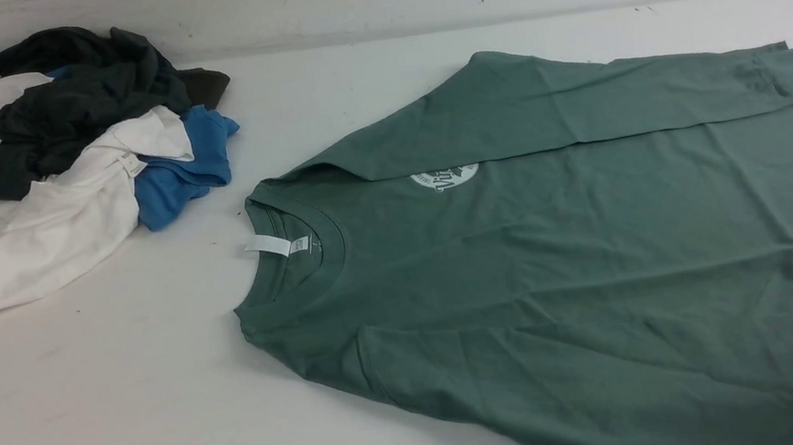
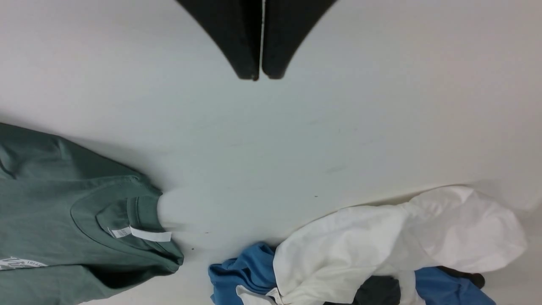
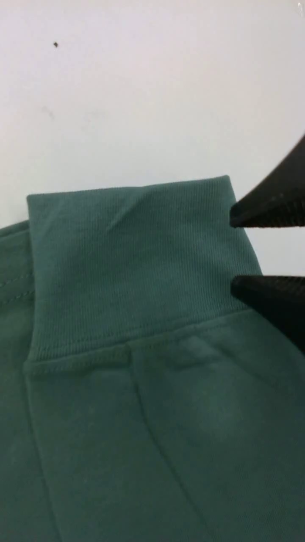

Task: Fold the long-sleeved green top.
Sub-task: Hold the cuff closest to the cuff with your right arm

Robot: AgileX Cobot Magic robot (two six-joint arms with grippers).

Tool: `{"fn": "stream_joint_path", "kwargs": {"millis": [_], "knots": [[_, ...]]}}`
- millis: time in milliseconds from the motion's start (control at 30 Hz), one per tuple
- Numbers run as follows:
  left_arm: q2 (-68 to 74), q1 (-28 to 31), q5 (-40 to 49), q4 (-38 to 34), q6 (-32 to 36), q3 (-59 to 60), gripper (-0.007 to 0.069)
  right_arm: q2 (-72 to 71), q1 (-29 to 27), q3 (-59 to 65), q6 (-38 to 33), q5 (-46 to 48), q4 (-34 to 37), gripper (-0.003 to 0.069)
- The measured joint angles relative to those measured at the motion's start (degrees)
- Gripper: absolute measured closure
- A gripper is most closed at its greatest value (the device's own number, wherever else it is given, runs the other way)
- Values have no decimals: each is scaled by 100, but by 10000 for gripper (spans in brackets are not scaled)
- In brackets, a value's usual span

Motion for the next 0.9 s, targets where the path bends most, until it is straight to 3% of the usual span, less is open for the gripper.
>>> {"fn": "stream_joint_path", "kwargs": {"millis": [100, 233, 667, 733, 900], "knots": [[0, 0, 0, 0, 0, 0, 629, 185, -1, -6, 0, 0, -76, 382], [0, 0, 0, 0, 0, 0, 629, 427, -1, -6, 0, 0, -193, 332], [0, 0, 0, 0, 0, 0, 629, 710, -1, -12, 2, -140, -342, 326], [0, 0, 0, 0, 0, 0, 629, 710, -1, -12, 2, -140, -342, 345], [0, 0, 0, 0, 0, 0, 629, 674, -1, -22, 8, -147, -342, 593]]}}
